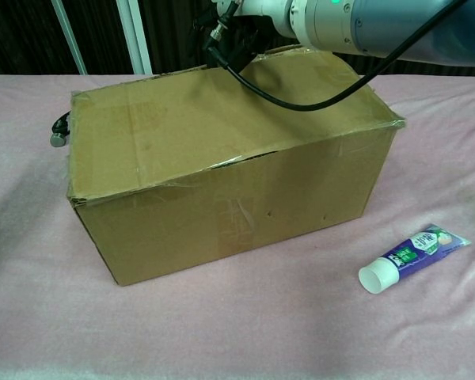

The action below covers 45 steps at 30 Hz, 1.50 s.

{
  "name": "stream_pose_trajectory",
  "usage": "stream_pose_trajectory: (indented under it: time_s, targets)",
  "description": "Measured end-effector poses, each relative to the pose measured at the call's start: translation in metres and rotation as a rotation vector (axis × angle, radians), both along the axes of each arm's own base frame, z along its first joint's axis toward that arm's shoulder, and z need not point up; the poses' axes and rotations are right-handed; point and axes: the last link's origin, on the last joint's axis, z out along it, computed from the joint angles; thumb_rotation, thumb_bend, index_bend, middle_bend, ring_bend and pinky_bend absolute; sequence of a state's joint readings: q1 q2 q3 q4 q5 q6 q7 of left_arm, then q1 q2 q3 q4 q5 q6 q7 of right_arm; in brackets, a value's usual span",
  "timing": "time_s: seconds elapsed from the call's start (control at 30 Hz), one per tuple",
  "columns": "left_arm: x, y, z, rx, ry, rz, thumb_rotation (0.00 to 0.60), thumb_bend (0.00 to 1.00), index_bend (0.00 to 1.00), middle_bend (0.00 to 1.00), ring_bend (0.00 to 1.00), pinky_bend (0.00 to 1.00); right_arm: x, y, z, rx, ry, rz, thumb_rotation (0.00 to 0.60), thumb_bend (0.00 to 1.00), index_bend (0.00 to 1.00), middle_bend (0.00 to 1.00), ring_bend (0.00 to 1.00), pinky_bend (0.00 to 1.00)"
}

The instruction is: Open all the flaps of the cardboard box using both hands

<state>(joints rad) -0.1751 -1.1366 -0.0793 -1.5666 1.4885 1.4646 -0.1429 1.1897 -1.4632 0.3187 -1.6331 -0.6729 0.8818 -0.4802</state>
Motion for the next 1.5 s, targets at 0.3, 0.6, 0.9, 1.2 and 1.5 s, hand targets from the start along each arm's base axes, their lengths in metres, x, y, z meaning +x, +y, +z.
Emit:
stream_pose_trajectory:
  time_s: [0.3, 0.6, 0.9, 1.2, 1.5]
  targets:
    - [0.001, 0.000, 0.000, -0.001, -0.001, -0.001, 0.600, 0.24, 0.10, 0.12, 0.06, 0.09, -0.001, 0.002, 0.000, -0.011, 0.044, 0.026, 0.600, 1.00, 0.31, 0.50, 0.21, 0.26]
    - [0.002, 0.000, 0.000, 0.004, 0.000, -0.006, 0.600, 0.24, 0.10, 0.12, 0.06, 0.09, 0.004, 0.007, 0.012, -0.043, 0.035, 0.050, 0.600, 1.00, 0.31, 0.53, 0.28, 0.26]
    - [0.002, 0.000, 0.000, 0.008, 0.006, -0.017, 0.600, 0.24, 0.10, 0.12, 0.06, 0.09, 0.009, 0.019, 0.039, -0.072, 0.035, 0.079, 0.600, 1.00, 0.31, 0.52, 0.28, 0.26]
    - [0.003, -0.001, -0.002, 0.014, 0.028, -0.039, 0.600, 0.26, 0.10, 0.12, 0.06, 0.09, 0.003, 0.037, 0.079, -0.111, 0.053, 0.087, 0.600, 1.00, 0.31, 0.51, 0.28, 0.26]
    - [0.004, -0.003, -0.003, 0.021, 0.055, -0.059, 0.600, 0.26, 0.10, 0.12, 0.06, 0.09, -0.014, 0.059, 0.115, -0.135, 0.099, 0.077, 0.600, 1.00, 0.31, 0.51, 0.28, 0.26]
